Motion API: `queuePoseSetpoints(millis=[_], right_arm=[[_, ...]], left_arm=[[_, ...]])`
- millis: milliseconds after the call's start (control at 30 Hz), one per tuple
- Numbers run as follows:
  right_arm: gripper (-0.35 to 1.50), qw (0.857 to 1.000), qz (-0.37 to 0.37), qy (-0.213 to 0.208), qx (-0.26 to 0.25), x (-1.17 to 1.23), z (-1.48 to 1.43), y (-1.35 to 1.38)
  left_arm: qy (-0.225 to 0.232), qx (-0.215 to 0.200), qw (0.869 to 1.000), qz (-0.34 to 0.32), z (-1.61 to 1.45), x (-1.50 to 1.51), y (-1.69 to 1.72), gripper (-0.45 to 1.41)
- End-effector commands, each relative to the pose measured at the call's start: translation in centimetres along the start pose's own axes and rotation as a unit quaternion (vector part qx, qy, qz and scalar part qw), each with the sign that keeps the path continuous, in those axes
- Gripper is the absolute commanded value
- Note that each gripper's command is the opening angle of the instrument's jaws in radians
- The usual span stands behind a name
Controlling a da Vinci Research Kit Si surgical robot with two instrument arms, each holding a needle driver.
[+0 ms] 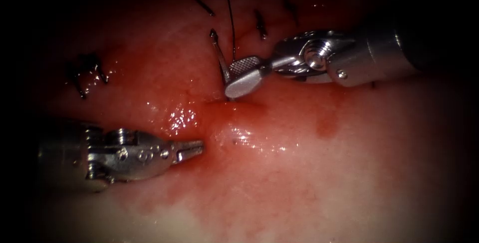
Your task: Wound Closure
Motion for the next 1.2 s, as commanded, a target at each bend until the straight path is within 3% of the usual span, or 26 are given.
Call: queuePoseSetpoints(millis=[33, 267, 333, 433, 500, 733, 967, 1100, 1133, 1200], right_arm=[[0.71, 1.0, 0.001, 0.001, -0.001, -0.02, 0.12, 0.0], [0.61, 1.0, -0.001, -0.012, 0.011, 0.03, 0.31, 0.02], [0.36, 0.999, -0.004, -0.031, 0.01, 0.04, 0.31, 0.04], [-0.18, 0.999, -0.003, -0.035, 0.008, 0.06, 0.31, 0.04], [-0.28, 0.999, -0.003, -0.034, 0.007, 0.07, 0.33, 0.04], [-0.35, 0.999, -0.004, -0.039, 0.0, 0.07, 0.41, 0.02], [-0.35, 0.995, 0.084, -0.044, -0.032, -0.01, 0.27, 0.04], [-0.35, 0.981, 0.191, 0.002, 0.016, -0.11, 0.19, 0.0], [-0.35, 0.971, 0.234, 0.015, 0.055, -0.17, 0.21, -0.07], [-0.35, 0.959, 0.271, 0.024, 0.084, -0.21, 0.21, -0.14]], left_arm=[[0.0, -0.002, 1.0, -0.001, 0.07, -0.01, 0.1, -0.08], [0.0, -0.002, 1.0, 0.0, 0.07, -0.01, 0.1, -0.08], [0.0, -0.002, 1.0, 0.0, 0.07, -0.01, 0.1, -0.08], [0.0, -0.002, 1.0, 0.0, 0.07, -0.01, 0.1, -0.08], [0.0, -0.002, 1.0, 0.0, 0.07, -0.01, 0.1, -0.08], [0.0, -0.002, 1.0, 0.0, 0.07, -0.01, 0.1, -0.08], [0.0, -0.002, 1.0, 0.0, 0.07, -0.01, 0.1, -0.1], [0.0, -0.002, 1.0, -0.001, 0.07, -0.01, 0.1, -0.1], [0.0, -0.002, 1.0, -0.001, 0.07, -0.01, 0.1, -0.1], [0.0, -0.002, 1.0, -0.001, 0.07, -0.01, 0.1, -0.1]])
